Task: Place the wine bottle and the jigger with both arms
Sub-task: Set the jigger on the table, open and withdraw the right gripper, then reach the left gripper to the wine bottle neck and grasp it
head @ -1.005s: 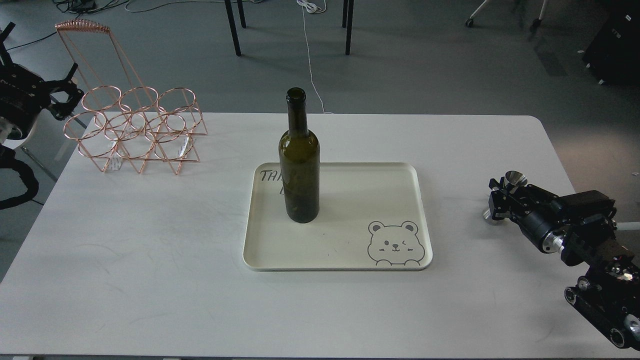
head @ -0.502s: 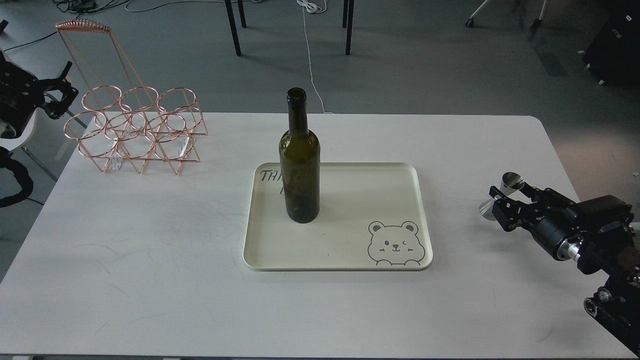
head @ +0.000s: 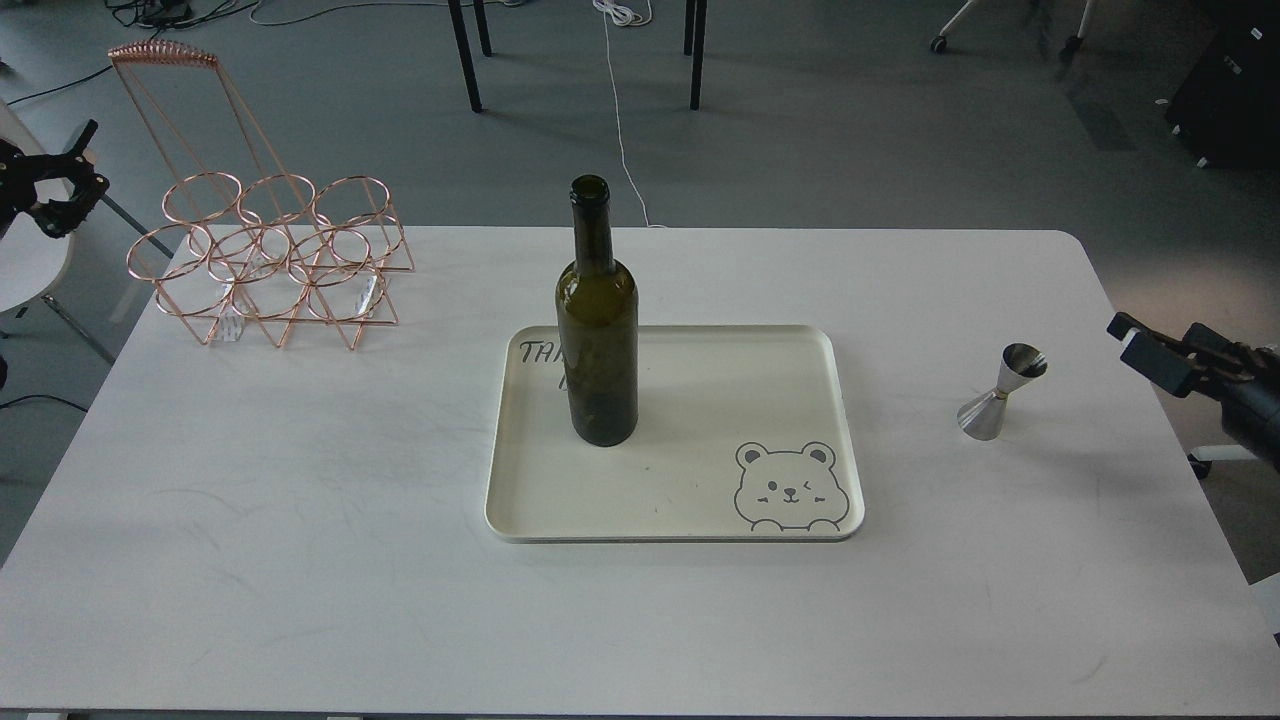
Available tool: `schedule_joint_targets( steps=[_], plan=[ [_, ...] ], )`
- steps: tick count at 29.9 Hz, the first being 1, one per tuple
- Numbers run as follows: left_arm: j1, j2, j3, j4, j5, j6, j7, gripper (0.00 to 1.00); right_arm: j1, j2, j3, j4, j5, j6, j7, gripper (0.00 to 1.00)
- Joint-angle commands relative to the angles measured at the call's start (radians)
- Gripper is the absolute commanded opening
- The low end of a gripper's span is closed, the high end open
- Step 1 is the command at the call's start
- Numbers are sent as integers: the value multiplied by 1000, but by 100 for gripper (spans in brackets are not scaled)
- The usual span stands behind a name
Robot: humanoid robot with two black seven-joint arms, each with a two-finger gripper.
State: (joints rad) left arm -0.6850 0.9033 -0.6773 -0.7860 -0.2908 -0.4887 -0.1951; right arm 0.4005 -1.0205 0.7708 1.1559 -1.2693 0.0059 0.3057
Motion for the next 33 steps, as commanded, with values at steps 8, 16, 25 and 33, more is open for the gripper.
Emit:
schedule_joint_targets(
  steps=[8, 16, 25, 33],
  plan=[
    [-5, 164, 5, -264, 335, 0, -4, 98, 314, 163, 2, -393, 430, 248, -7, 100],
    [-5, 270, -16, -622, 752, 0, -7, 98, 529, 396, 2, -843, 698, 483, -10, 100],
    [-28, 160, -21, -840, 1404, 10, -7, 98, 525, 461, 10, -874, 1112, 483, 0, 100],
    [-28, 8, -15, -840, 1841, 133, -7, 98, 492, 455, 18, -868, 1262, 483, -14, 100]
  ],
)
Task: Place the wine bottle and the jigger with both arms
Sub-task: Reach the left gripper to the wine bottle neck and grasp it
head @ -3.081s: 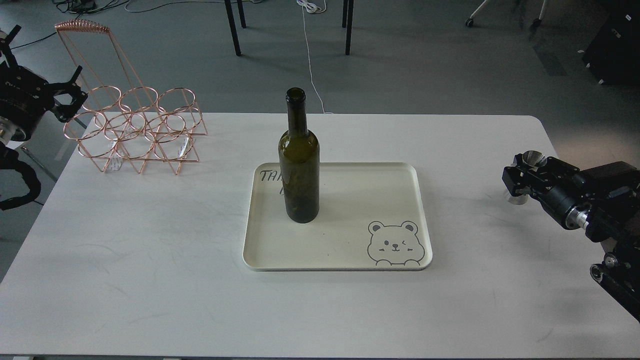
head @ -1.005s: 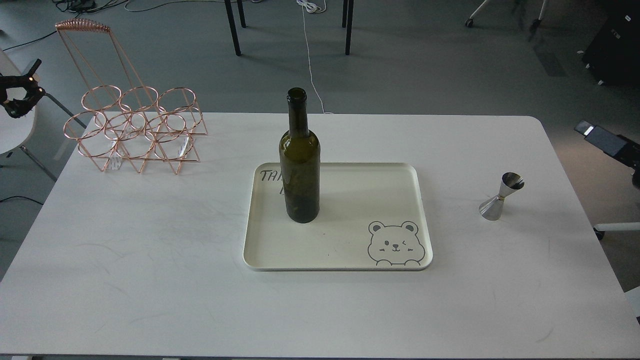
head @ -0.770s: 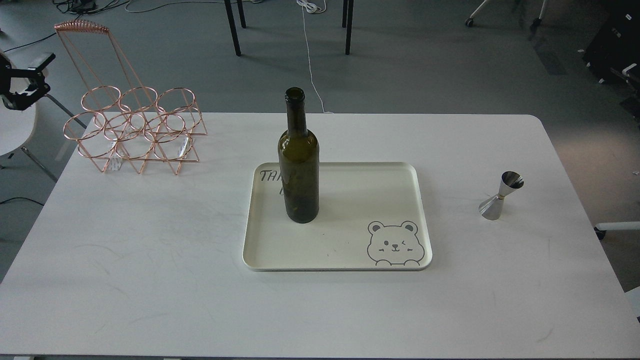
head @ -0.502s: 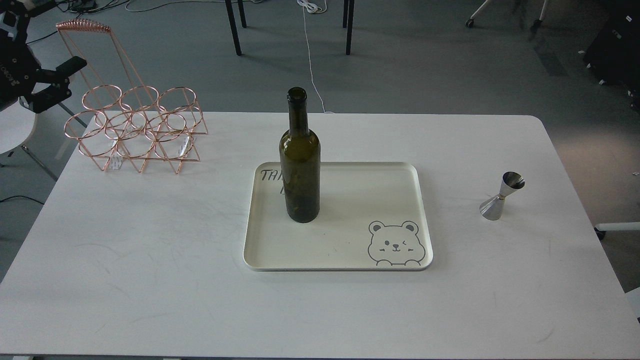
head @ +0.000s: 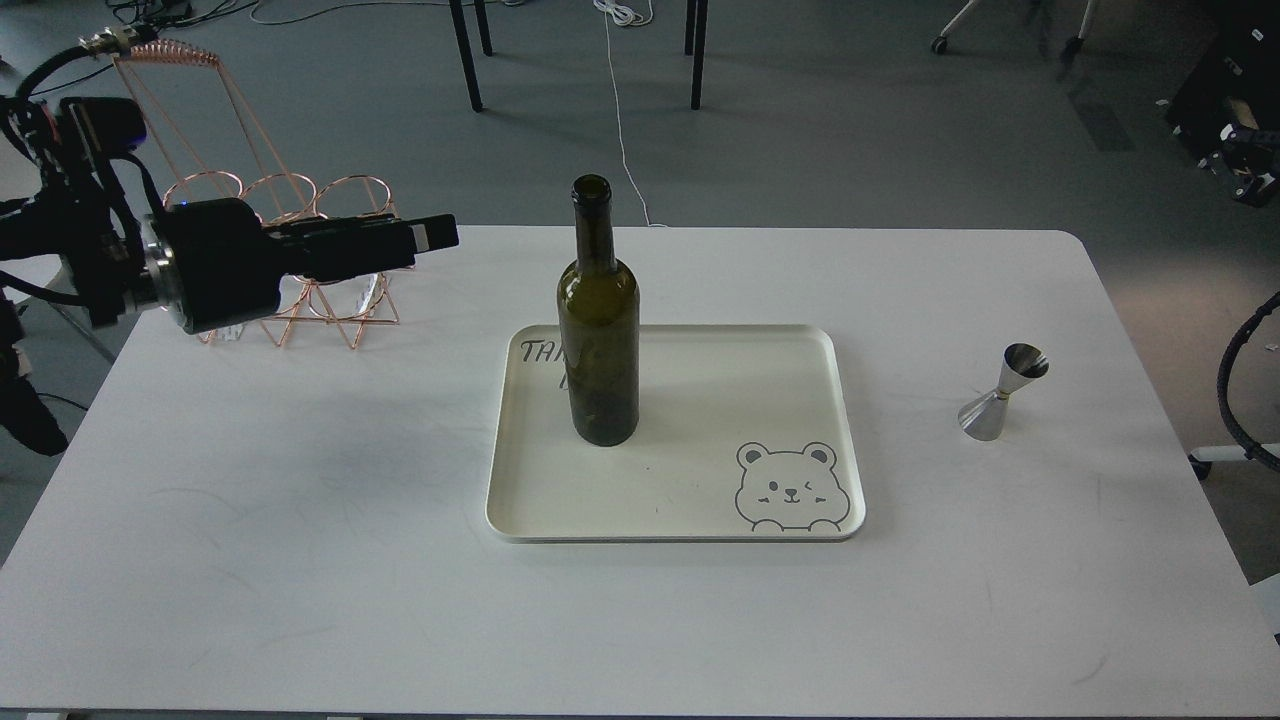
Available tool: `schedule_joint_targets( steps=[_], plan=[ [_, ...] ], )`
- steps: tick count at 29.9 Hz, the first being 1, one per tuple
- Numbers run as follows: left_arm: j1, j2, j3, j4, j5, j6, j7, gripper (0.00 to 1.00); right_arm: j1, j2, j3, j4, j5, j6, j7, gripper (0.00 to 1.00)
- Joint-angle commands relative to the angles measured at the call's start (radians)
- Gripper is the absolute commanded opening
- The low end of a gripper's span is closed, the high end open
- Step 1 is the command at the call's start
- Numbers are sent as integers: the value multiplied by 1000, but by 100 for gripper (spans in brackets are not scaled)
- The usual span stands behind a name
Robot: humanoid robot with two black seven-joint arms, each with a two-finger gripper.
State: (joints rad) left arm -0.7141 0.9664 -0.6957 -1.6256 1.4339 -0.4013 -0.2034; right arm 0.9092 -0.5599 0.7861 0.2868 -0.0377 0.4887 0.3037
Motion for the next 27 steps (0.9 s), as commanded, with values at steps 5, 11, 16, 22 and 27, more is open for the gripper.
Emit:
schedule_joint_targets(
  steps=[5, 11, 16, 22, 27],
  plan=[
    [1, -188, 10, 9, 339, 142, 2, 98, -44, -17, 2, -3, 107, 0, -23, 100],
    [10, -282, 12, 41, 548, 191, 2, 94, -67, -55, 1, -3, 111, 0, -23, 100],
    [13, -328, 12, 56, 577, 199, 2, 94, -69, -55, 1, -5, 111, 0, -20, 100],
    [13, -367, 33, 58, 585, 199, 2, 94, -69, -55, 1, -3, 111, 0, -20, 100],
    [10, -382, 41, 70, 583, 199, 4, 76, -69, -55, 1, -5, 111, 0, -18, 100]
  ],
)
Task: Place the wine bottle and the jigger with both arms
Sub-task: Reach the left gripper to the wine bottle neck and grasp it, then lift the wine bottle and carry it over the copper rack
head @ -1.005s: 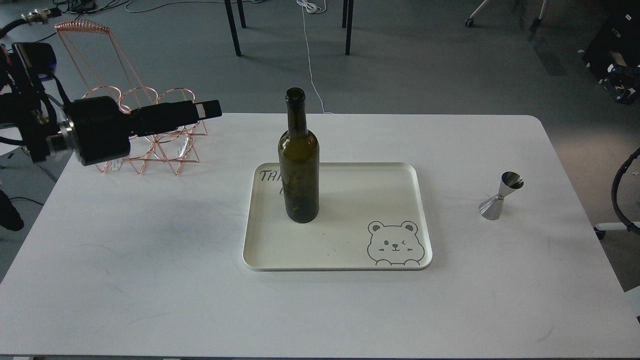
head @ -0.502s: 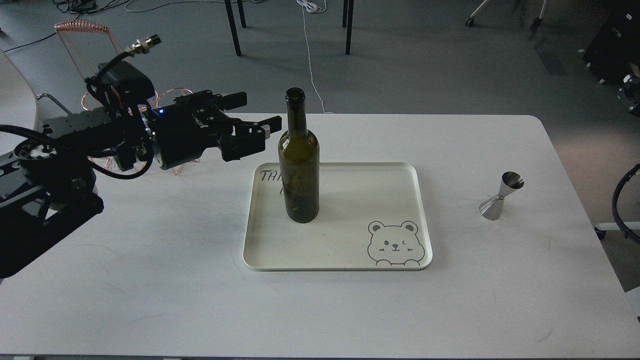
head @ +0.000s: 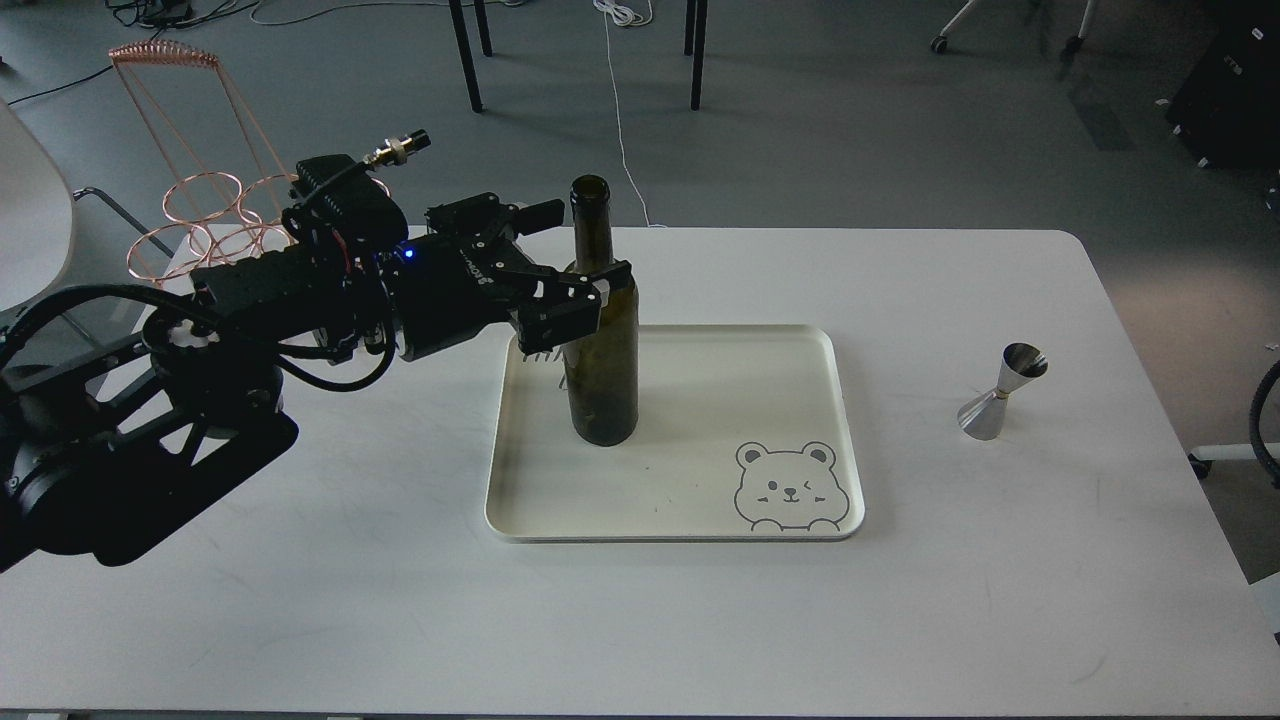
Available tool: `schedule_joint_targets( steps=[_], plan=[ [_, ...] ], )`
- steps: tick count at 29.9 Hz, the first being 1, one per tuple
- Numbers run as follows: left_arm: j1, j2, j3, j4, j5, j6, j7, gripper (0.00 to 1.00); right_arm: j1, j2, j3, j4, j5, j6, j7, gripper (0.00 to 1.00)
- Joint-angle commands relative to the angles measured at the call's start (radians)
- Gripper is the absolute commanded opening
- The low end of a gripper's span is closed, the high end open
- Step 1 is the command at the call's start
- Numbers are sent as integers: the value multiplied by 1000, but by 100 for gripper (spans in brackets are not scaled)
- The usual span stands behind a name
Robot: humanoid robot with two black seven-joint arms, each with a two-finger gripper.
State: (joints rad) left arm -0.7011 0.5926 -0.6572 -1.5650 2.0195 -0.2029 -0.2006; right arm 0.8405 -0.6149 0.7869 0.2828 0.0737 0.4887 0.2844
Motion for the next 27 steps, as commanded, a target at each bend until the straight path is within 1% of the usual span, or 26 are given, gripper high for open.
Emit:
schedule_joint_targets(
  steps=[1, 3, 7, 11, 12, 13, 15, 16, 21, 27],
  plan=[
    [-5, -14, 1, 14, -2, 2, 1, 72, 0, 0, 0, -1, 0, 0, 1, 100],
    [-9, -36, 1, 19, -1, 10, 7, 71, 0, 0, 0, -1, 0, 0, 1, 100],
    [-12, -51, 1, 31, -1, 19, 43, 71, 0, 0, 0, -1, 0, 0, 1, 100],
    [-12, -51, 1, 31, -1, 19, 44, 70, 0, 0, -3, -1, 0, 0, 1, 100],
    [-12, -51, 2, 31, -1, 19, 44, 66, 0, 0, -3, 1, 0, 0, 1, 100],
    [-12, -50, 2, 31, -1, 19, 44, 59, 0, 0, -3, 1, 0, 0, 1, 100],
    [-14, -47, 2, 31, -1, 19, 44, 43, 0, 0, 0, -1, 0, 0, 1, 100],
    [-14, -44, 2, 31, -1, 19, 44, 37, 0, 0, -3, -1, 0, 0, 1, 100],
    [-15, -43, 1, 31, -2, 19, 47, 22, 0, 0, 0, -1, 0, 0, 1, 100],
    [-15, -24, -19, 19, -10, 26, 47, 12, 0, 0, -3, 1, 0, 0, 2, 100]
  ],
)
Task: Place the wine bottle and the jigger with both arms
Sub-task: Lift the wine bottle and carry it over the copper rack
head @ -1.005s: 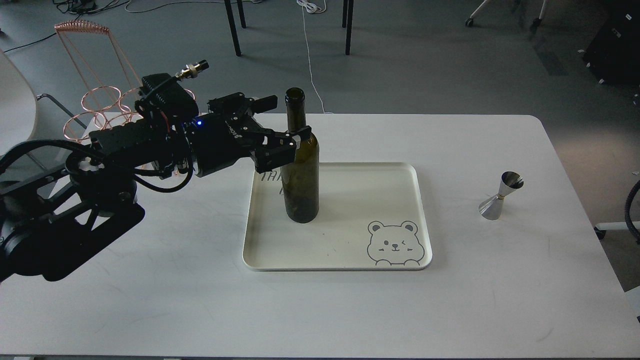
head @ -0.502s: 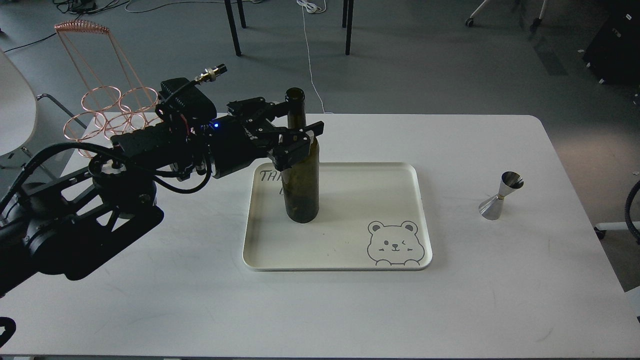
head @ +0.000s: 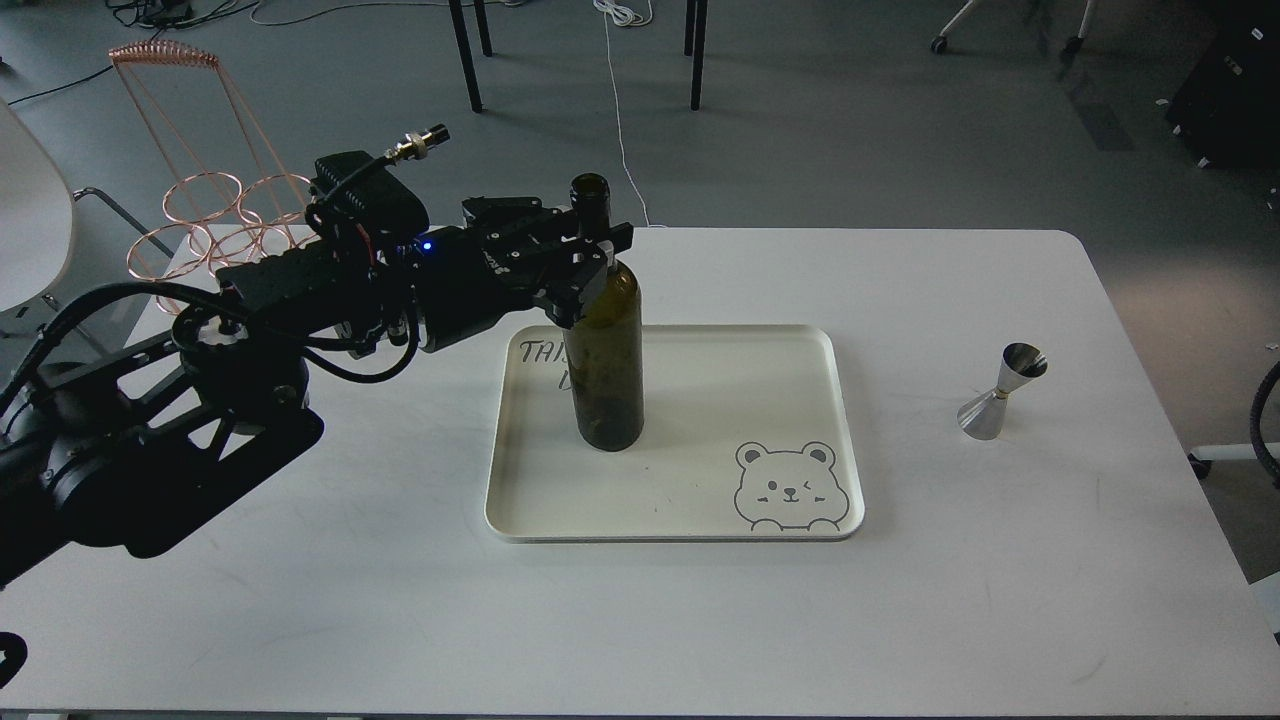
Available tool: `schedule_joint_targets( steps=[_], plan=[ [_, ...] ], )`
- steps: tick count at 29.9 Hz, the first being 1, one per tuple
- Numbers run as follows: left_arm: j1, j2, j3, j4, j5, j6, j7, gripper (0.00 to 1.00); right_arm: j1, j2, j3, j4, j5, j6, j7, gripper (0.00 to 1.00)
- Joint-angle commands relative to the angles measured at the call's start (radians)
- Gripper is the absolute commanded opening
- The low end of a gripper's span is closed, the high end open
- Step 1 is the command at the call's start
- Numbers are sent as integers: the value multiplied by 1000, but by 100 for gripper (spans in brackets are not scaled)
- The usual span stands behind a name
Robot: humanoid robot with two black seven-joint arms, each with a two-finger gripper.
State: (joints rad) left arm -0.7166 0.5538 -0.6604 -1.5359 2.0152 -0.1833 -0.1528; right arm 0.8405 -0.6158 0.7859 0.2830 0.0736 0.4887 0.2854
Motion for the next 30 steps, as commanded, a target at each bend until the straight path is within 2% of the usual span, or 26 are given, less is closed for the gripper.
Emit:
schedule_joint_targets(
  steps=[1, 7, 11, 16, 20, 23, 30],
  plan=[
    [-1, 32, -24, -15, -9, 14, -1, 11, 0, -1, -2, -1, 0, 0, 1, 100],
    [-12, 185, -106, -49, -128, 28, -4, 11, 0, -4, -2, -2, 0, 0, 1, 100],
    [-79, 340, -96, -43, -220, 24, -16, 11, 0, -7, -2, -1, 0, 0, 1, 100],
    [-138, 462, -88, 9, -263, 21, -36, 11, 2, -4, -2, -1, 0, 0, 1, 100],
    [-167, 480, -87, 101, -256, 22, -59, 11, 5, -1, -4, 1, 0, 0, 1, 100],
    [-184, 479, -82, 177, -245, 25, -59, 11, 5, -1, -5, 1, 0, 0, 1, 100],
    [-196, 396, -71, 301, -197, 27, -59, 11, 3, -1, -8, -1, 0, 0, 1, 100]
  ],
)
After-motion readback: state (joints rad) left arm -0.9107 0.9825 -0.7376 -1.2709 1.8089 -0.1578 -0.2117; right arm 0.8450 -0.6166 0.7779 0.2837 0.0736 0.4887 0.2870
